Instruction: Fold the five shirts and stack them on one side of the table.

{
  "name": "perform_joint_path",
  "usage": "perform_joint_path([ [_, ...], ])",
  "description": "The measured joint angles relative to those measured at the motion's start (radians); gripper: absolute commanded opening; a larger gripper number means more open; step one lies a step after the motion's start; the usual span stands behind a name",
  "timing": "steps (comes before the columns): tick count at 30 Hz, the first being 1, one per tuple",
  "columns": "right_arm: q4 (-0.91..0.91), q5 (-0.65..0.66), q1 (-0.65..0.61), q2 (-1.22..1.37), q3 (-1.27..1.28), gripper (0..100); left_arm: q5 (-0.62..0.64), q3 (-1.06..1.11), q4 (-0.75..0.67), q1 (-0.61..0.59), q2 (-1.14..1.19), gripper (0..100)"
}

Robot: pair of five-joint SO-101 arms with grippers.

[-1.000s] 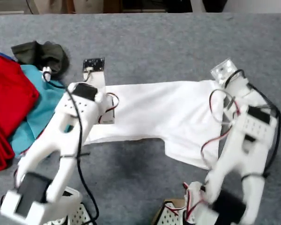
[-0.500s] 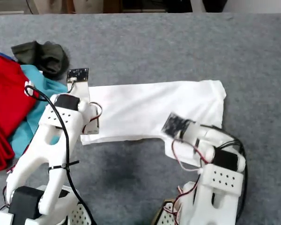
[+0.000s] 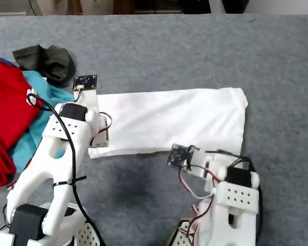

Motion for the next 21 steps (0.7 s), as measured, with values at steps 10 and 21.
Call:
perform_joint_path([
  [10,-0.077,0.0,-0.017,0.0,0.115,22.4,0.0,0.0,0.0,0.0,0.0,2],
  [21,-0.12,0.0,-0.017,-0.009,0.121,4.4,0.0,0.0,0.0,0.0,0.0,2],
])
